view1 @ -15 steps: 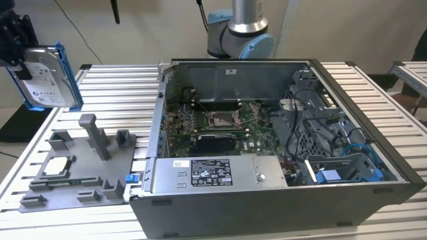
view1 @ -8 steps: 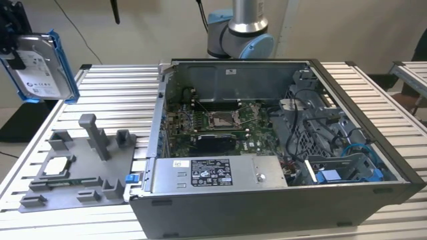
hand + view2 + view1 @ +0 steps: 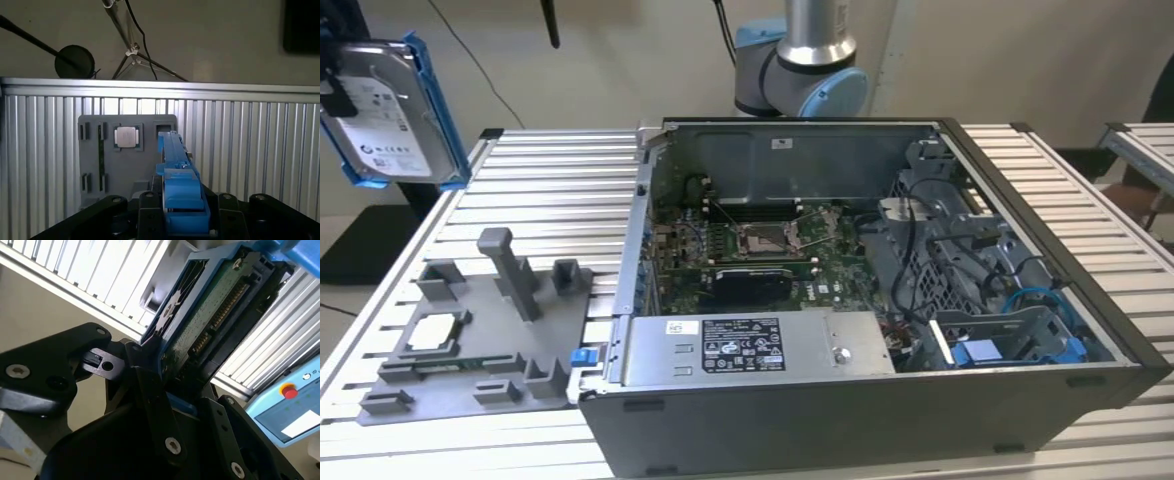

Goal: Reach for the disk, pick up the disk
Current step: 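Pick up the disk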

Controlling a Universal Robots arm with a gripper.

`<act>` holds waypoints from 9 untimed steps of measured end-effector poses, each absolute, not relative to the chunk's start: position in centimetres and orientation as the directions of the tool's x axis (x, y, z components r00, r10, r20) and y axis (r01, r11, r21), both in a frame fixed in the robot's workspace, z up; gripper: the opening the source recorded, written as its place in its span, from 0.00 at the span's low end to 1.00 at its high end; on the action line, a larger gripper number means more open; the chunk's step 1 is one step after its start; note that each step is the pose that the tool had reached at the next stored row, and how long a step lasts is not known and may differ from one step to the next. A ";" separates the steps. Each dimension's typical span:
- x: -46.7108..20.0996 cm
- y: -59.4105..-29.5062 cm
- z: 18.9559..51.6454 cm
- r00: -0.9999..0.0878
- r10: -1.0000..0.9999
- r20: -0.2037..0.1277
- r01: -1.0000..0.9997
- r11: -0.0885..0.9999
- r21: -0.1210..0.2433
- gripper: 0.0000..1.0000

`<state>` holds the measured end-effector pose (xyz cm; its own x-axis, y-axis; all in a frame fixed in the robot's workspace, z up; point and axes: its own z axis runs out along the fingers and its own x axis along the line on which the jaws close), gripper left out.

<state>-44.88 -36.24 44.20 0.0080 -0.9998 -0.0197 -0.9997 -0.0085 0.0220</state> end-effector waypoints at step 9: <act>-44.9 -36.2 46.3 0.008 -1.000 -0.020 -1.000 -0.009 0.019 0.00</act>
<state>-44.88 -36.25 46.25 0.0085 -0.9998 -0.0198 -0.9998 -0.0088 0.0185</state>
